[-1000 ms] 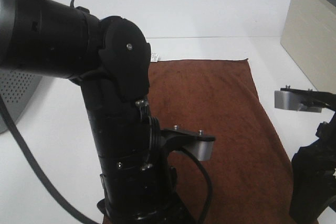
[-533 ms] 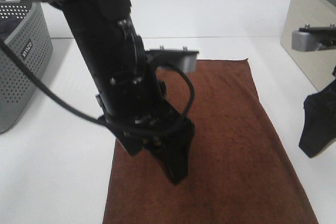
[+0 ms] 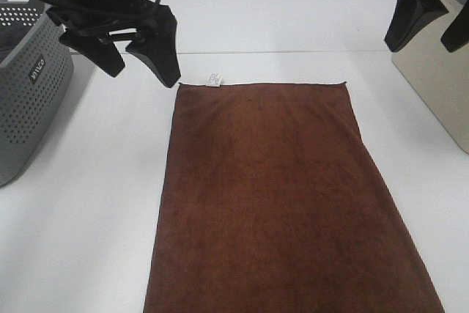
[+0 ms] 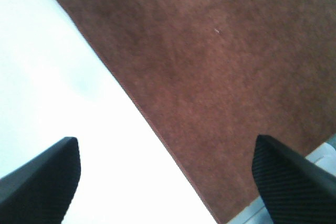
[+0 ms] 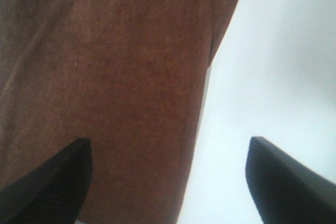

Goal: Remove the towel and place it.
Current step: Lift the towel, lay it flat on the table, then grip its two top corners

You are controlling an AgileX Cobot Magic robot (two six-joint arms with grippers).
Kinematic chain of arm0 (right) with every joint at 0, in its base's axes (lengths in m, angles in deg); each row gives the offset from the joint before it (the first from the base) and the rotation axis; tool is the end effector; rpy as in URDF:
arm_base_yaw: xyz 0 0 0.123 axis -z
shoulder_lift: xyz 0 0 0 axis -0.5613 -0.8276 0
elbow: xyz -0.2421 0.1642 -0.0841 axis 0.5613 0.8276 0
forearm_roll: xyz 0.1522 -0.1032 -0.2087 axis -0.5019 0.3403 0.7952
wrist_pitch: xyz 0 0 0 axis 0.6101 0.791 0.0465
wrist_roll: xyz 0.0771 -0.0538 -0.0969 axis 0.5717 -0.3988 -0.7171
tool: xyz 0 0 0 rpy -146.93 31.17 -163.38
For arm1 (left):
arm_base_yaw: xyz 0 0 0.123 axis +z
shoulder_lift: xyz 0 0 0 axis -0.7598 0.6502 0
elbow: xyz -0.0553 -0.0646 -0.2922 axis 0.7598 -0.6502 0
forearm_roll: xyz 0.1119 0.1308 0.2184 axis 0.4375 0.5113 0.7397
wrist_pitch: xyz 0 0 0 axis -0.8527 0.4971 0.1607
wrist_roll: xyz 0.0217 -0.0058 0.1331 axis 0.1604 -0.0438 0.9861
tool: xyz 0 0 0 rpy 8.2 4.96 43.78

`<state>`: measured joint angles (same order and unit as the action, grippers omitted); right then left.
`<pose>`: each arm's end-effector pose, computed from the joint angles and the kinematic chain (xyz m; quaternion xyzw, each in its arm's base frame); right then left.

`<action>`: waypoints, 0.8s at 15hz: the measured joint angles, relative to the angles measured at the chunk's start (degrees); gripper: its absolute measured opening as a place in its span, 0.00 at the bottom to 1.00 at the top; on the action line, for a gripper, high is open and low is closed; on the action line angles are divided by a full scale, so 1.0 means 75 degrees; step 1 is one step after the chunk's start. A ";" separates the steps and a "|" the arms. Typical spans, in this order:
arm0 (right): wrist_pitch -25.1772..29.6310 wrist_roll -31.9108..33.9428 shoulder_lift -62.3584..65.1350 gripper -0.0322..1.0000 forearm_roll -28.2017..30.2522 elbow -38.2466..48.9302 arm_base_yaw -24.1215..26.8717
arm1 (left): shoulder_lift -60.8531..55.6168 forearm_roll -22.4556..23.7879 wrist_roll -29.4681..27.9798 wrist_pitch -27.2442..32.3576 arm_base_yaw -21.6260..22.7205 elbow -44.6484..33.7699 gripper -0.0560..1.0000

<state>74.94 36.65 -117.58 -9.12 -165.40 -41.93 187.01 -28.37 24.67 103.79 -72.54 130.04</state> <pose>0.3714 0.0803 0.2917 -0.1183 0.9753 0.1126 0.1490 0.3877 -0.1987 0.2514 0.2283 0.9562 -0.1379 0.1206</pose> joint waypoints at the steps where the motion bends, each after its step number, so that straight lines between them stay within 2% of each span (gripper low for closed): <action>1: -0.0183 0.0046 -0.0122 0.78 0.0122 -0.0191 0.0046 | 0.0000 0.0076 -0.0008 -0.0290 0.0191 0.0000 0.82; 2: -0.0558 0.0306 -0.0168 0.78 0.0023 -0.0267 0.0046 | 0.0000 0.0107 -0.0031 -0.0825 0.0497 0.0000 0.82; 5: -0.0626 -0.0138 -0.0558 0.78 -0.0107 -0.0382 0.0107 | 0.0107 0.0084 -0.0061 -0.1222 0.0817 0.0038 0.87; 7: -0.0474 -0.0558 -0.1268 0.78 -0.0619 -0.0810 0.0497 | 0.0397 -0.0244 -0.0031 -0.1436 0.1062 0.0046 0.92; 9: -0.0183 -0.0940 -0.2093 0.78 -0.1123 -0.1711 0.1016 | 0.0810 -0.0710 0.0176 -0.1581 0.1276 0.0046 0.93; 12: 0.0138 -0.1008 -0.3277 0.78 -0.1367 -0.3086 0.1115 | 0.1558 -0.1345 0.0535 -0.2017 0.1306 0.0160 0.93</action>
<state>75.98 29.09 -142.16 -19.38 -188.54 -33.57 198.70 -38.46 28.68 88.67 -62.74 131.24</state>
